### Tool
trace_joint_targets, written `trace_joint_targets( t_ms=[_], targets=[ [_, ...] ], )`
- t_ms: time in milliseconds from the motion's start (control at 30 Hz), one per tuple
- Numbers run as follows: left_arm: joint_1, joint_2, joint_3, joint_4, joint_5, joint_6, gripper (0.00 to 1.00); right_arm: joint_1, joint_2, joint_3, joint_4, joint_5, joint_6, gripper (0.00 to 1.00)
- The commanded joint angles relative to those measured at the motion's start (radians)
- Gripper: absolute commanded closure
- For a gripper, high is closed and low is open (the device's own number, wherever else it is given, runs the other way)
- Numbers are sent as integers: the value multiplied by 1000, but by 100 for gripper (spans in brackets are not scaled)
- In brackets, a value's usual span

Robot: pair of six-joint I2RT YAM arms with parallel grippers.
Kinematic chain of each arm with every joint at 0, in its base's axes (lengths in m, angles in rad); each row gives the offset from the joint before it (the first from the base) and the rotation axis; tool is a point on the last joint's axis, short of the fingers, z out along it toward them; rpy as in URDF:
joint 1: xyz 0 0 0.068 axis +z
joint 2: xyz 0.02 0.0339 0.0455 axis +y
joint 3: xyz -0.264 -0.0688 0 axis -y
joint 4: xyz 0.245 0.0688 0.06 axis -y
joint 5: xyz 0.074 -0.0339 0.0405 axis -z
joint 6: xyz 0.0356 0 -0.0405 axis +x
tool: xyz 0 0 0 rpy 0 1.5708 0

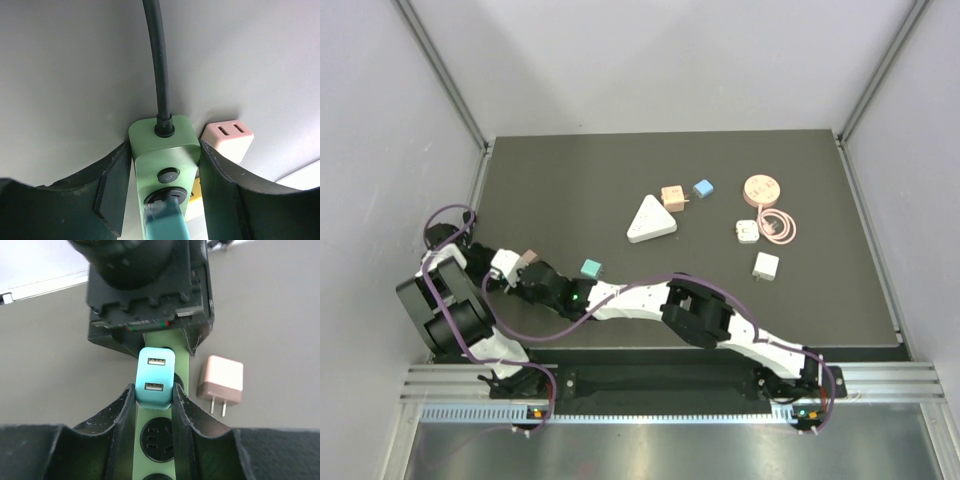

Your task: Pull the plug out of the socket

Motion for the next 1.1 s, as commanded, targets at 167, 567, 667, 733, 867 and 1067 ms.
trace_joint_targets(
  t_ms=[167, 567, 667, 733, 867, 1067],
  targets=[
    [5, 38, -45, 25, -84, 29, 100, 7, -136, 87, 66, 85, -88, 100],
    [5, 27, -28, 19, -84, 34, 100, -44, -306, -149, 125, 5, 99, 100],
    [3, -2, -36, 44, -55, 37, 91, -76, -389, -255, 132, -15, 142, 100],
    [3, -24, -41, 41, -73, 34, 74, -96, -441, -362, 154, -35, 167, 100],
    [5, -19, -22, 18, -98, 36, 39, -179, -602, -543, 195, -92, 259, 100],
    [-1, -42, 28, -51, -189, 29, 9, -331, -826, -816, 201, -173, 342, 100]
  ],
)
